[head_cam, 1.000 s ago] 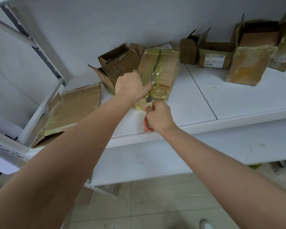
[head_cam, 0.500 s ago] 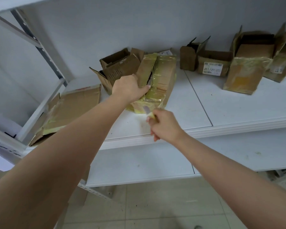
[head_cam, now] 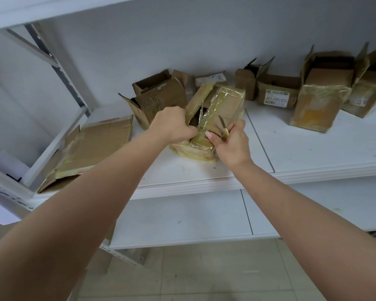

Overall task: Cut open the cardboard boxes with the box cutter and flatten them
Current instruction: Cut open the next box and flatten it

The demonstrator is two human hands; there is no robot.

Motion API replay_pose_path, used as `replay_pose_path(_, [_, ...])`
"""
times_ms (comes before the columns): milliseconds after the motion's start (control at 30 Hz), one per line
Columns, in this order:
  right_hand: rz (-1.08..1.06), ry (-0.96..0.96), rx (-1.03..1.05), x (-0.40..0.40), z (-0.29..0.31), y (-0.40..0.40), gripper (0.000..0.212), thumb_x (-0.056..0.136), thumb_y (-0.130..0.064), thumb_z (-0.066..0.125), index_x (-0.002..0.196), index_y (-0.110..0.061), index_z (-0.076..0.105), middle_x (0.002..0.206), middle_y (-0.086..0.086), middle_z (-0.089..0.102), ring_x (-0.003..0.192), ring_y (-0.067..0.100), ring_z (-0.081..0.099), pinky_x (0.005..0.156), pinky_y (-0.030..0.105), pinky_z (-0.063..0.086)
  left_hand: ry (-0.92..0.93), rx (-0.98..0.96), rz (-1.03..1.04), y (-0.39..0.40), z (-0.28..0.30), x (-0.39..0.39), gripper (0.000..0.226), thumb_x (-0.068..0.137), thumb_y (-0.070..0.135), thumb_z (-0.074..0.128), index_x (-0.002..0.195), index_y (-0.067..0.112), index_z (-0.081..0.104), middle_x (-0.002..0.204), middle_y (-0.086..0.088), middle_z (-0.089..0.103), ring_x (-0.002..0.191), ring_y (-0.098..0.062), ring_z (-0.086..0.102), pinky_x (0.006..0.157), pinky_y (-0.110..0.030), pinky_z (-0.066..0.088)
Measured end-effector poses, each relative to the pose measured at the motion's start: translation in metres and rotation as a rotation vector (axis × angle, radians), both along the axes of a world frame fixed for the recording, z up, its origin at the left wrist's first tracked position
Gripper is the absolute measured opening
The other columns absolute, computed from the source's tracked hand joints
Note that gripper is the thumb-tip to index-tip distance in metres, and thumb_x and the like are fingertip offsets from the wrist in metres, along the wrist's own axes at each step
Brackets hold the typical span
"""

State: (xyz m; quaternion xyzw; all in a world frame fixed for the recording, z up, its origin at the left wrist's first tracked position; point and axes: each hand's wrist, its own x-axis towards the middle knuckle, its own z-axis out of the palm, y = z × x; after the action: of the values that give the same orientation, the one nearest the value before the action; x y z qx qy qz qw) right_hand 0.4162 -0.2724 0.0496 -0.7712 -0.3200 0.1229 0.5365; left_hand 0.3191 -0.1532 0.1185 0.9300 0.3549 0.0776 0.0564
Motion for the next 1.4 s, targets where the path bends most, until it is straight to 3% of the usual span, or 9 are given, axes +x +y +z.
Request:
replay_pose_path(300, [0.013, 0.044, 0.032, 0.012, -0.006, -0.011, 0.041, 0.086, -0.029, 0.068, 0.098, -0.010, 0.033, 0.088, 0.001, 0.049, 0.085, 0.021, 0.051, 0.063, 0.022, 0.030, -0.117, -0.309, -0.124, 0.006, 0.023, -0.024, 0.029, 0.083, 0.012, 0.060, 0.061, 0.012, 0.042, 0.059, 0.003, 0.045, 0.054, -0.010, 0.044, 0.051, -0.020, 0.034])
replay_pose_path(433, [0.026, 0.031, -0.001, 0.010, -0.001, -0.007, 0.044, 0.085, -0.030, 0.070, 0.099, -0.010, 0.034, 0.091, 0.002, 0.050, 0.084, 0.020, 0.050, 0.066, 0.022, 0.032, -0.057, -0.202, -0.130, -0.003, 0.022, -0.022, 0.021, 0.087, 0.017, 0.057, 0.069, 0.015, 0.046, 0.069, 0.006, 0.049, 0.065, -0.009, 0.046, 0.054, -0.018, 0.033])
replay_pose_path(567, [-0.102, -0.059, -0.045, 0.008, 0.002, -0.008, 0.049, 0.084, -0.037, 0.070, 0.110, -0.012, 0.038, 0.088, 0.000, 0.053, 0.087, 0.026, 0.057, 0.067, 0.032, 0.040, -0.284, -0.195, -0.038, -0.004, 0.015, -0.025, 0.021, 0.092, 0.016, 0.051, 0.084, -0.001, 0.059, 0.078, -0.010, 0.061, 0.076, -0.022, 0.056, 0.064, -0.029, 0.042])
replay_pose_path(767, [-0.158, -0.118, -0.174, -0.003, 0.028, 0.006, 0.073, 0.077, -0.071, 0.054, 0.122, -0.014, 0.045, 0.112, 0.004, 0.059, 0.101, 0.029, 0.059, 0.070, 0.032, 0.041, -0.372, 0.015, -0.033, -0.032, 0.041, -0.002, 0.034, 0.091, 0.023, 0.052, 0.059, 0.011, 0.047, 0.060, -0.003, 0.050, 0.064, -0.021, 0.049, 0.052, -0.030, 0.029])
replay_pose_path(867, [-0.183, -0.067, -0.296, -0.004, 0.026, 0.011, 0.075, 0.079, -0.071, 0.052, 0.122, -0.011, 0.042, 0.117, 0.008, 0.050, 0.101, 0.032, 0.057, 0.068, 0.033, 0.038, -0.348, 0.002, 0.016, -0.050, 0.040, 0.011, 0.036, 0.091, 0.023, 0.050, 0.058, 0.014, 0.043, 0.061, -0.001, 0.048, 0.065, -0.022, 0.049, 0.050, -0.029, 0.028])
replay_pose_path(1033, [-0.130, 0.032, -0.426, 0.006, -0.005, -0.002, 0.049, 0.089, -0.055, 0.046, 0.105, -0.009, 0.053, 0.102, 0.008, 0.059, 0.091, 0.030, 0.058, 0.069, 0.032, 0.042, -0.444, -0.211, 0.063, -0.058, 0.019, 0.018, 0.030, 0.091, 0.023, 0.049, 0.069, 0.005, 0.058, 0.076, -0.012, 0.064, 0.077, -0.030, 0.061, 0.067, -0.036, 0.047])
replay_pose_path(1167, [-0.013, 0.099, -0.398, 0.020, -0.016, -0.019, 0.030, 0.091, -0.032, 0.050, 0.068, -0.012, 0.048, 0.070, 0.003, 0.052, 0.078, 0.029, 0.055, 0.063, 0.029, 0.041, -0.379, -0.359, 0.025, -0.063, 0.007, 0.035, 0.035, 0.091, 0.028, 0.055, 0.060, 0.013, 0.055, 0.064, -0.004, 0.056, 0.066, -0.025, 0.054, 0.060, -0.031, 0.039])
replay_pose_path(1300, [-0.083, 0.182, -0.343, 0.030, -0.024, -0.028, 0.024, 0.084, -0.026, 0.057, 0.068, -0.011, 0.047, 0.070, 0.004, 0.052, 0.077, 0.029, 0.055, 0.063, 0.029, 0.041, -0.529, -0.634, 0.060, -0.068, -0.006, 0.046, 0.046, 0.088, 0.020, 0.062, 0.051, 0.016, 0.037, 0.044, 0.006, 0.033, 0.045, -0.014, 0.032, 0.050, -0.027, 0.024])
replay_pose_path(1400, [-0.148, 0.217, -0.330, 0.028, -0.025, -0.022, 0.026, 0.086, -0.032, 0.054, 0.090, -0.006, 0.056, 0.085, 0.008, 0.058, 0.082, 0.030, 0.057, 0.066, 0.030, 0.042, -0.655, -0.687, 0.082, -0.070, -0.009, 0.051, 0.032, 0.087, 0.020, 0.063, 0.063, 0.010, 0.046, 0.052, -0.003, 0.032, 0.050, -0.017, 0.029, 0.054, -0.028, 0.022])
